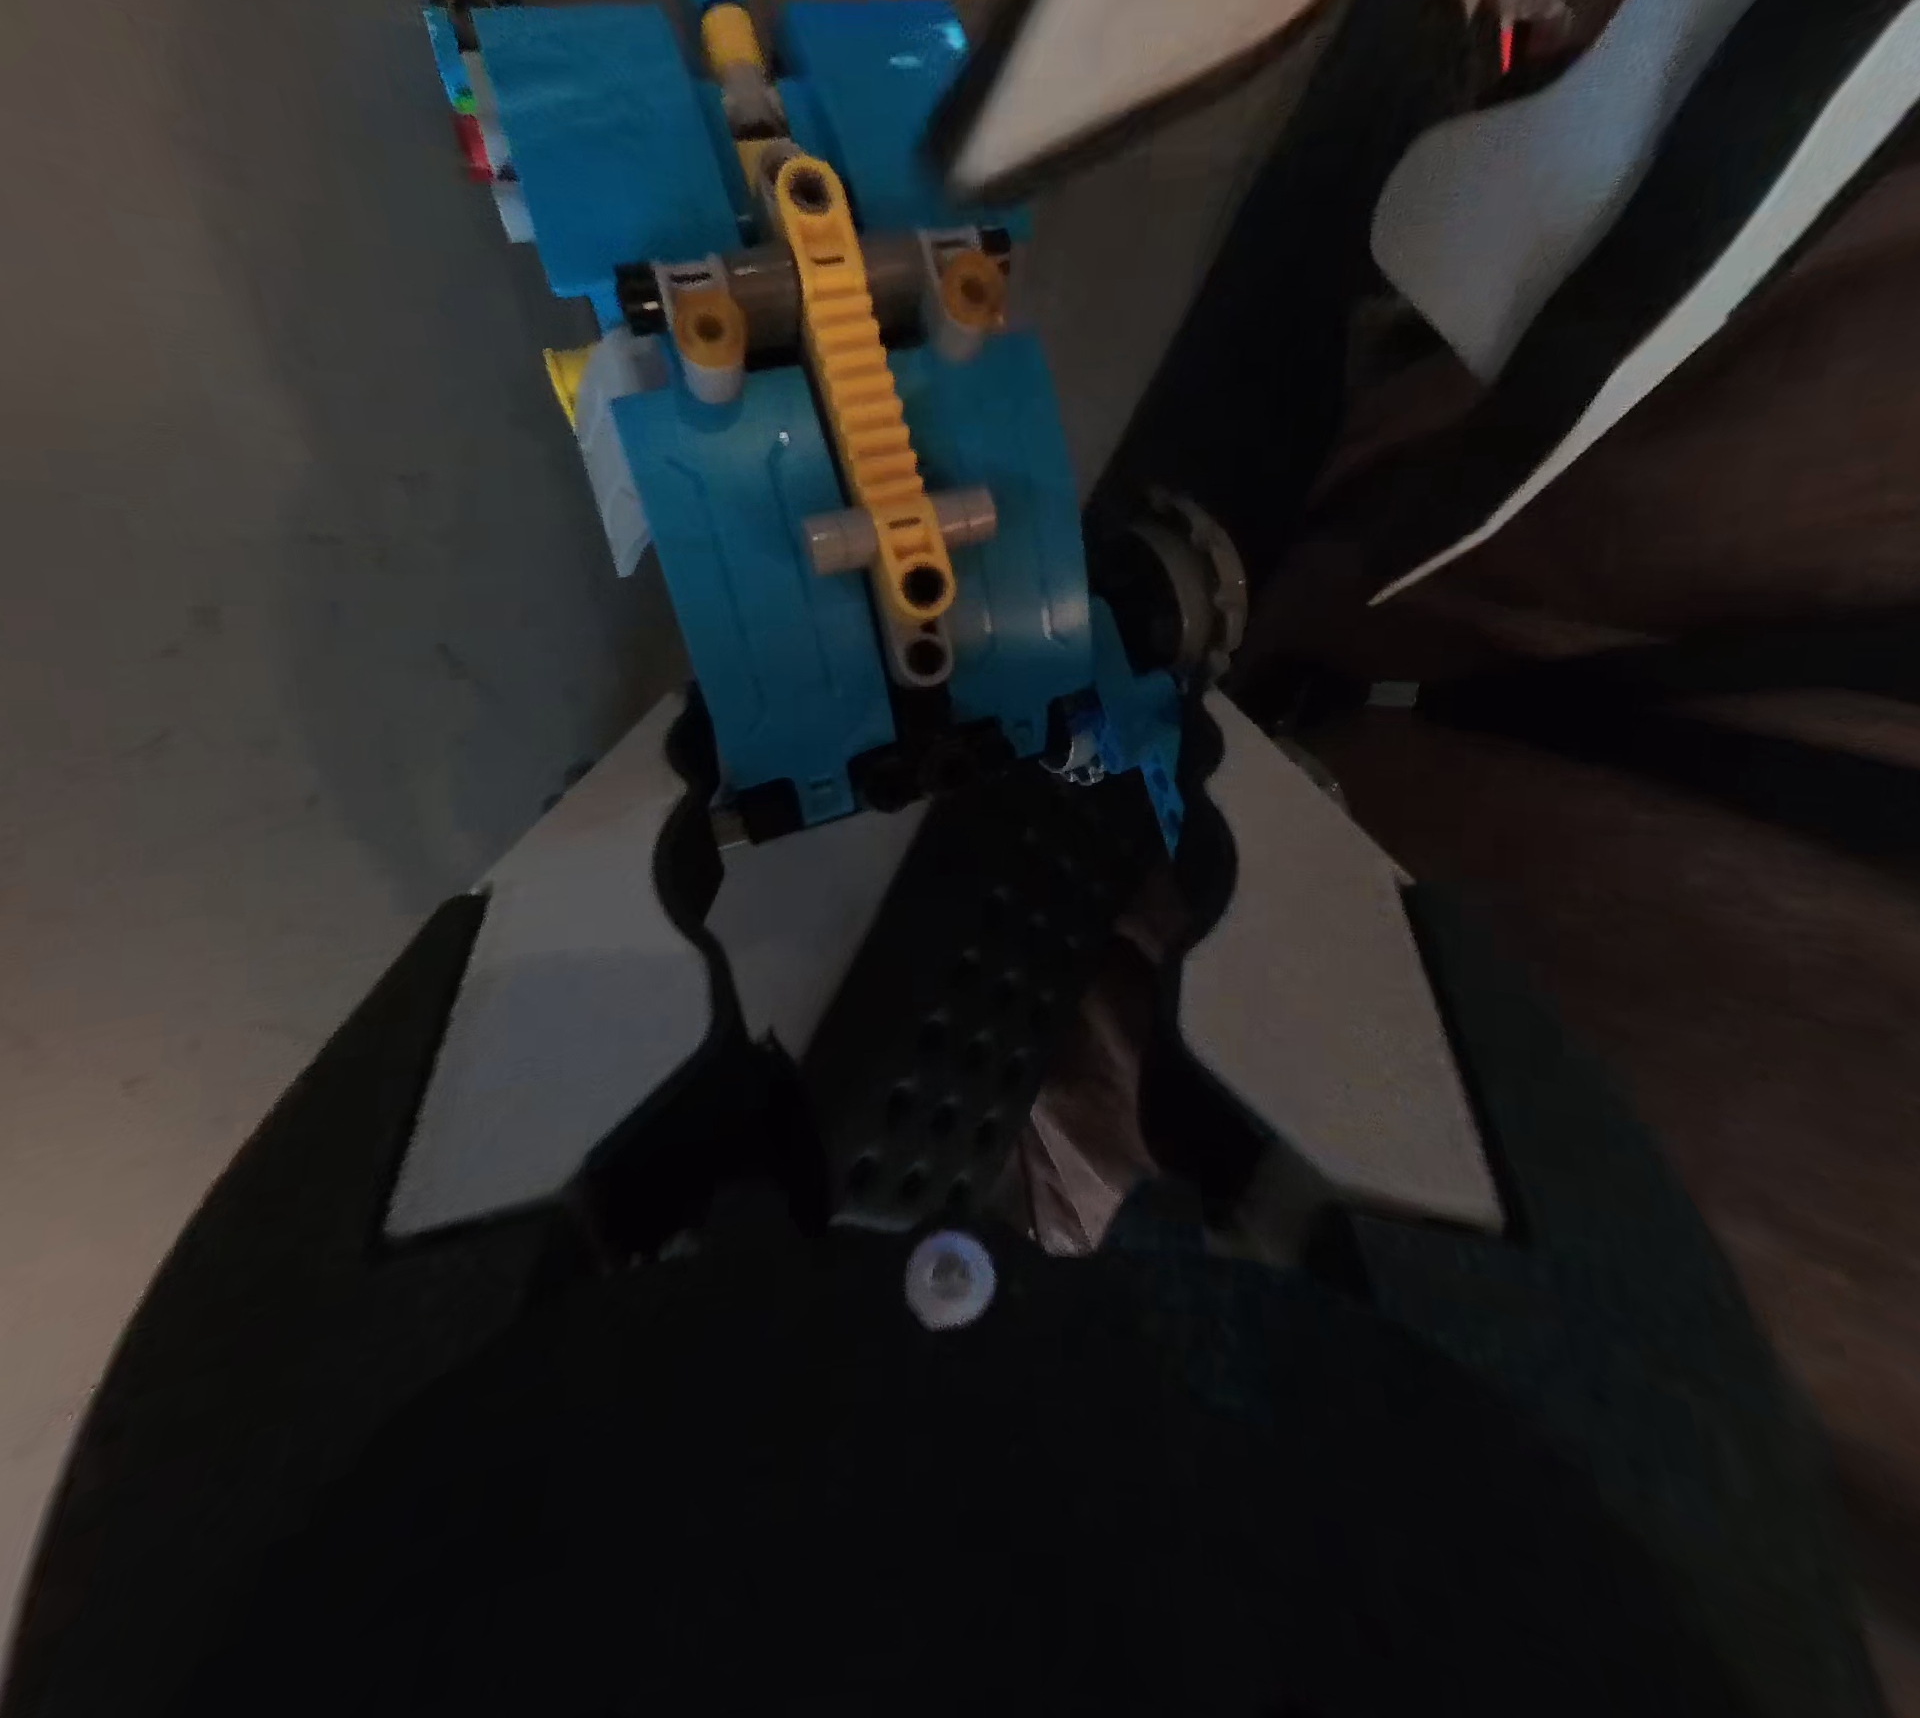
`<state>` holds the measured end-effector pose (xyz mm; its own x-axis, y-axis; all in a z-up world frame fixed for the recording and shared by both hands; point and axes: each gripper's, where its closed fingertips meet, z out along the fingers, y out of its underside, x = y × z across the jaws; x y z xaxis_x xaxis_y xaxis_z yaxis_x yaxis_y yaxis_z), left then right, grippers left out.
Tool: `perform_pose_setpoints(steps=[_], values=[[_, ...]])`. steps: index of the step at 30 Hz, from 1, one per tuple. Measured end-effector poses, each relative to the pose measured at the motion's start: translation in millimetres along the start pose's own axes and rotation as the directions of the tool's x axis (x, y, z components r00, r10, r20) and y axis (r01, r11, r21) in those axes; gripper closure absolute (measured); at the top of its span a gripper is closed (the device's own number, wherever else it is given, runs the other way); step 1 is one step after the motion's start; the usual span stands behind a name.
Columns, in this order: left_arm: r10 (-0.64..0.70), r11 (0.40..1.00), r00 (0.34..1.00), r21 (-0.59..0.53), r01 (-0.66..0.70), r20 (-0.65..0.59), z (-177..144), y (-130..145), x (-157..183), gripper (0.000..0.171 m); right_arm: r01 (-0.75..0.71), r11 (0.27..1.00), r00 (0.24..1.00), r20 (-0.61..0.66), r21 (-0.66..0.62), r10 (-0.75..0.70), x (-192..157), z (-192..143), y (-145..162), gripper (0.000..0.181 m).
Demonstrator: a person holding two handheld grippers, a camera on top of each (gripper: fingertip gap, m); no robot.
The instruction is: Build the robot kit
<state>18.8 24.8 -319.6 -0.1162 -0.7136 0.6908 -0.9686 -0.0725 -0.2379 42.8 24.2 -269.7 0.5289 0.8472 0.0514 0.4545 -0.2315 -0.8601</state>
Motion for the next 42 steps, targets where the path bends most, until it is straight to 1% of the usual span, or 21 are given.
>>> perform_pose_setpoints(steps=[1,3,4,6,8,10,12,14,16,18,23,27,29,31,32,33,34,36,39,42], values=[[0.009,1.000,1.000,-0.009,-0.009,-0.005,0,0,1,0.083,0.028,0.998,0.996,0.087,-0.060,-0.023,1,8,1,0.065],[0.023,0.999,1.000,-0.022,-0.024,-0.011,1,1,2,0.083,0.075,0.990,0.970,0.240,-0.120,-0.045,3,24,4,0.063],[0.030,0.999,0.999,-0.026,-0.031,-0.015,1,1,2,0.083,0.081,0.984,0.953,0.303,-0.158,-0.030,3,31,11,0.061],[0.035,0.999,0.999,-0.023,-0.036,-0.023,1,1,2,0.083,0.123,0.964,0.936,0.350,-0.237,-0.034,6,42,24,0.054],[0.032,0.999,0.999,-0.006,-0.032,-0.039,0,1,2,0.083,0.147,0.959,0.920,0.389,-0.241,-0.043,-1,45,24,0.058],[0.026,1.000,0.998,0.017,-0.025,-0.060,-1,0,2,0.083,0.107,0.971,0.919,0.395,-0.212,-0.015,-5,48,17,0.059],[0.029,0.999,0.996,0.033,-0.027,-0.082,0,-1,3,0.083,0.036,0.981,0.923,0.383,-0.190,0.040,-6,53,13,0.061],[0.035,0.999,0.995,0.035,-0.031,-0.096,0,0,4,0.084,-0.033,0.978,0.922,0.372,-0.204,0.109,-7,57,15,0.054],[0.037,0.999,0.994,0.037,-0.033,-0.101,-1,1,4,0.084,-0.051,0.978,0.922,0.365,-0.204,0.125,-7,54,15,0.060],[0.040,0.999,0.994,0.035,-0.037,-0.100,0,0,4,0.084,-0.062,0.971,0.919,0.366,-0.231,0.145,-7,52,18,0.063],[0.072,0.997,0.989,0.012,-0.071,-0.132,0,2,6,0.085,-0.058,0.968,0.920,0.363,-0.243,0.146,-11,54,17,0.059],[0.086,0.996,0.984,-0.017,-0.089,-0.154,0,4,7,0.085,-0.103,0.963,0.911,0.365,-0.247,0.191,-11,54,17,0.058],[0.104,0.993,0.981,-0.043,-0.112,-0.162,2,6,10,0.085,-0.143,0.959,0.885,0.403,-0.244,0.235,-16,53,16,0.056],[0.121,0.990,0.978,-0.056,-0.133,-0.169,4,8,13,0.086,-0.224,0.958,0.856,0.434,-0.179,0.281,-13,48,2,0.076],[0.120,0.990,0.977,-0.057,-0.132,-0.176,5,7,14,0.085,-0.248,0.954,0.851,0.433,-0.165,0.296,-10,47,0,0.081],[0.109,0.991,0.977,-0.053,-0.121,-0.185,6,6,15,0.085,-0.249,0.954,0.857,0.421,-0.167,0.297,-7,48,2,0.082],[0.104,0.992,0.976,-0.052,-0.116,-0.189,6,5,14,0.085,-0.231,0.955,0.864,0.413,-0.187,0.290,-9,50,7,0.077],[0.107,0.991,0.975,-0.057,-0.120,-0.193,5,6,15,0.085,-0.224,0.957,0.870,0.405,-0.183,0.282,-10,51,6,0.077],[0.097,0.993,0.974,-0.040,-0.107,-0.203,4,5,14,0.084,-0.227,0.957,0.865,0.413,-0.182,0.284,-10,49,6,0.082],[0.093,0.995,0.972,-0.001,-0.095,-0.216,2,3,13,0.083,-0.236,0.956,0.863,0.416,-0.175,0.289,-7,48,5,0.083]])
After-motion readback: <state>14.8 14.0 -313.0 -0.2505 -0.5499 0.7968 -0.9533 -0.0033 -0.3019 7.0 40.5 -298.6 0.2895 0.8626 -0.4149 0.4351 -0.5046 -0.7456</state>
